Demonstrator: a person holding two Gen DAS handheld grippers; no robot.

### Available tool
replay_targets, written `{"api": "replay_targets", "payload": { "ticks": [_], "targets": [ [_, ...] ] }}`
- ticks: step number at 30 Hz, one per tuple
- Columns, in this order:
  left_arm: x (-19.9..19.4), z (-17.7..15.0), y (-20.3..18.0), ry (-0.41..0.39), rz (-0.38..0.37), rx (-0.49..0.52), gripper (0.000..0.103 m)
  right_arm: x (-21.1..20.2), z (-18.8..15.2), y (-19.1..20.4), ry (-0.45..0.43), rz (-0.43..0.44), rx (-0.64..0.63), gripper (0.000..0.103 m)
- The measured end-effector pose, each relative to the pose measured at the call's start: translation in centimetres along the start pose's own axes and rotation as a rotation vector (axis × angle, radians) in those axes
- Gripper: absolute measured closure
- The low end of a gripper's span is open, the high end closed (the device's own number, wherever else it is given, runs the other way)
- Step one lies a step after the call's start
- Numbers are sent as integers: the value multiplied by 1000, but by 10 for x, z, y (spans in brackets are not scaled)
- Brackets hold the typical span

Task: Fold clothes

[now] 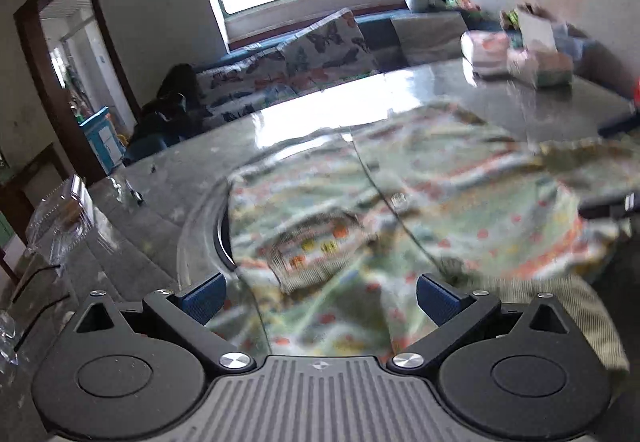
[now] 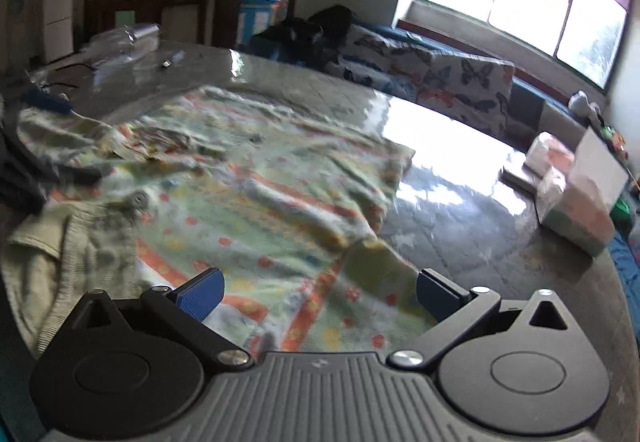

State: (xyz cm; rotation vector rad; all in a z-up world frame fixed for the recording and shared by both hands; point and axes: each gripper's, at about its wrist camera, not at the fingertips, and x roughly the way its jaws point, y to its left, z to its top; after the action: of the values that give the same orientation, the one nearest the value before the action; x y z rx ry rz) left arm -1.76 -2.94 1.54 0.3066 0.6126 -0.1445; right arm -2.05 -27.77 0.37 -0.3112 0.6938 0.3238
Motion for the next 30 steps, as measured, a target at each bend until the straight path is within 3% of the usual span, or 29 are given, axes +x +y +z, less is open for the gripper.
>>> {"api": "replay_targets", "payload": {
  "ticks": [3,7,15,21,30],
  "targets": [
    [14,3,6,29,32,-39,0,6,-8,1,28,-3,4,0],
    [34,-7,4,108,55,-14,0,0,-11,-1,27,-12,13,0],
    [22,-1,8,96,44,-45,0,-11,-16,-25,6,-37,152,0],
    [20,11,-6,76,-18,-61,0,-14,-31,-45,22,-76,263,0],
    [42,8,4,94,68,-96,0,-14,-41,-55,26,-108,323,0]
  ]
}}
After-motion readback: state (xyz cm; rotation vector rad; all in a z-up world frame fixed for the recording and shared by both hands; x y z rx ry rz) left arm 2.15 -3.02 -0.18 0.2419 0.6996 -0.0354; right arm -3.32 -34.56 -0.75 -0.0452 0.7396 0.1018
